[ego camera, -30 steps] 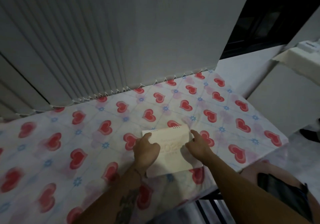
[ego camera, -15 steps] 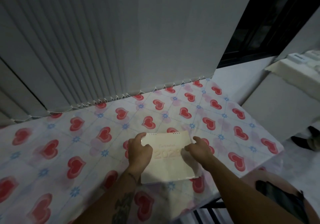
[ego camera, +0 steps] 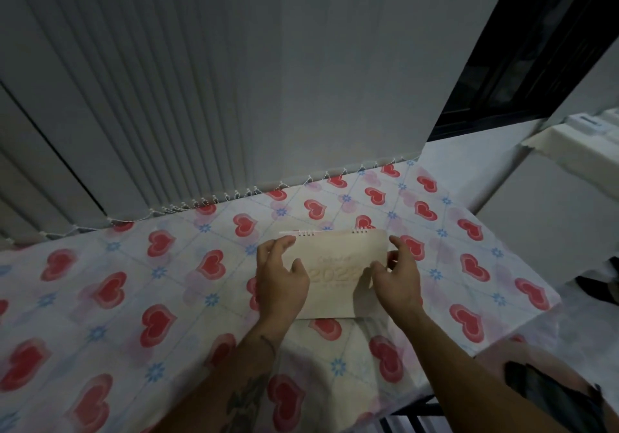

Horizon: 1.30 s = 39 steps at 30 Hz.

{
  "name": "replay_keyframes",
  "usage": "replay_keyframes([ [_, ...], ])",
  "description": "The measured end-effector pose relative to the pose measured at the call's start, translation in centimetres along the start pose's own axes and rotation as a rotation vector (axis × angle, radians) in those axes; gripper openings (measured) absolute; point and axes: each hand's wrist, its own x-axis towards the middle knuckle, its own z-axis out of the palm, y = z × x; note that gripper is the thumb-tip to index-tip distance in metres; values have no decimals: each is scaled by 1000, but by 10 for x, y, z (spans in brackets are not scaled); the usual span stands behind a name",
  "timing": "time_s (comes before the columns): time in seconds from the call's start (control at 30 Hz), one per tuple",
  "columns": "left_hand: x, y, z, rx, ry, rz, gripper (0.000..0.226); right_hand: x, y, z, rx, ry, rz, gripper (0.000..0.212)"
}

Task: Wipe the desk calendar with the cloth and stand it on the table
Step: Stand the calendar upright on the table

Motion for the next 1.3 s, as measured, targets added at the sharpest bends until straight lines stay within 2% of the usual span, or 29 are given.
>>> replay_keyframes([
  [0.27, -17, -7, 0, 7, 24, 26, 47, -13, -1, -8, 32, 4, -8, 61],
  [0.6, -28, 6, -8, -26, 105, -20, 37, -22, -4, -25, 30, -112, -75, 70],
  [0.83, -31, 24, -18, -90, 149, -3, 36, -12, -12, -42, 66, -222, -76, 50],
  [1.17, -3, 35, -20, 19, 155, -10, 32, 3, -33, -41, -33, -175, -109, 39],
  [1.3, 21, 43, -20, 15, 125, -7, 35, 16, -42, -35, -25, -159, -135, 24],
])
